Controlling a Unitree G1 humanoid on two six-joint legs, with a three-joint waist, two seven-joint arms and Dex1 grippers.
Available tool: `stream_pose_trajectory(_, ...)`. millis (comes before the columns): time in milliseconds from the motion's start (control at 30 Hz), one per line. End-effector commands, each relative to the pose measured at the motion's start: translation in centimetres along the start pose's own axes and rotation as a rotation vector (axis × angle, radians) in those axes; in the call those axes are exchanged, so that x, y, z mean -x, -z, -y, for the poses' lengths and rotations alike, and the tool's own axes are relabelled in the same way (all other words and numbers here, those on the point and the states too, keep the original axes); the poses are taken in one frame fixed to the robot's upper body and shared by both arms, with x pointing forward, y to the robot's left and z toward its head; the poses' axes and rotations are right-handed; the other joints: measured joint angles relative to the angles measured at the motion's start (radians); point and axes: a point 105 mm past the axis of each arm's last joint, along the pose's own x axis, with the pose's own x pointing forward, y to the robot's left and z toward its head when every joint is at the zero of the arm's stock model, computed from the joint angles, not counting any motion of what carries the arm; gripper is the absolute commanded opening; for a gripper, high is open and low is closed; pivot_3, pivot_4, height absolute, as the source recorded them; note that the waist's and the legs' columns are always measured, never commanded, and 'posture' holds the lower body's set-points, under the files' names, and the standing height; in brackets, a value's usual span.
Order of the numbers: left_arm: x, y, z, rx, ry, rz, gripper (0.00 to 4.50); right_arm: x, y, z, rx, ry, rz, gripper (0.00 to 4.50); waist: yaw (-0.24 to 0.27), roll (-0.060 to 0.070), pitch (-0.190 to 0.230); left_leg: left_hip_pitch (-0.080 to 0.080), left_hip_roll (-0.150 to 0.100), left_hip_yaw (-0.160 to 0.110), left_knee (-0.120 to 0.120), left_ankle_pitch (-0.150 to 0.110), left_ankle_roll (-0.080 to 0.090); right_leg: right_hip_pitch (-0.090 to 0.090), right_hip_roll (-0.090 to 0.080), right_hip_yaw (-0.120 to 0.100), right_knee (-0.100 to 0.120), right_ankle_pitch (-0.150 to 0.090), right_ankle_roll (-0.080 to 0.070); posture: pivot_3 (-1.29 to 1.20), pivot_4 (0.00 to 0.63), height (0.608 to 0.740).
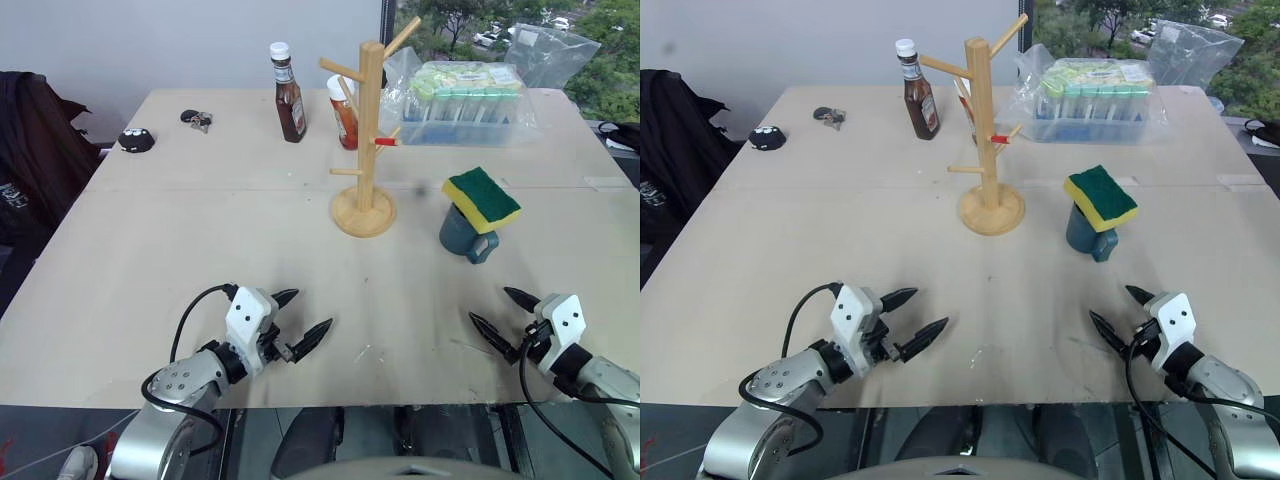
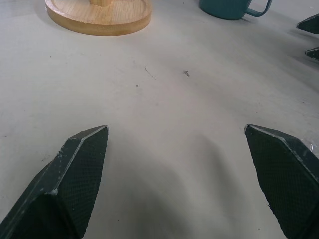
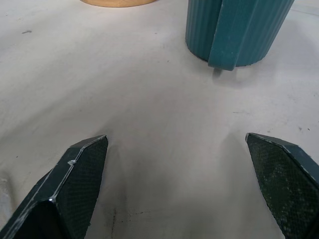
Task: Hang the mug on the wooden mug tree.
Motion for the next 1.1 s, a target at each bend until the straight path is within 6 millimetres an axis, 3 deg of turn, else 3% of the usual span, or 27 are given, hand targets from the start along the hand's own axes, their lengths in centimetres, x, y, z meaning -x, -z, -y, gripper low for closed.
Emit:
stream_pose_trajectory(33,0.0,-0.7,0.4,-0.017,0.026,0.016,4.48,0.3,-1.4,0.4,0.034,0.009,0.045,4.50,0.000,0.000,0.000,0.000,0.000,0.000,0.000,0.000,0.000,0.000,0.000,0.000,0.000,0.000,0.000,0.00,0.150,0.740)
stream_pose_trajectory(800,-0.2,-0.3,0.6,-0.002,0.046,0.018,4.48,0.6,-2.1,1.6,0.049,0.029,0.042,4.50,0.000,0.000,0.000,0.000,0.000,0.000,0.000,0.000,0.000,0.000,0.000,0.000,0.000,0.000,0.000,0.00,0.150,0.740)
stream_pose_trajectory(967,-0.3,-1.4,0.1,-0.056,0.073,0.050,4.48,1.2,-4.4,3.5,0.062,0.051,0.069,4.50,0.000,0.000,0.000,0.000,0.000,0.000,0.000,0.000,0.000,0.000,0.000,0.000,0.000,0.001,-0.001,0.00,0.150,0.740)
stream_pose_trajectory(1100,-1.1,-5.1,0.4,-0.096,0.168,0.154,4.48,1.4,-9.4,6.1,0.006,0.075,0.178,4.50,0.001,0.002,0.003,-0.001,0.000,0.001,0.001,0.000,0.000,0.000,0.003,0.000,0.000,0.001,-0.001,0.00,0.150,0.740)
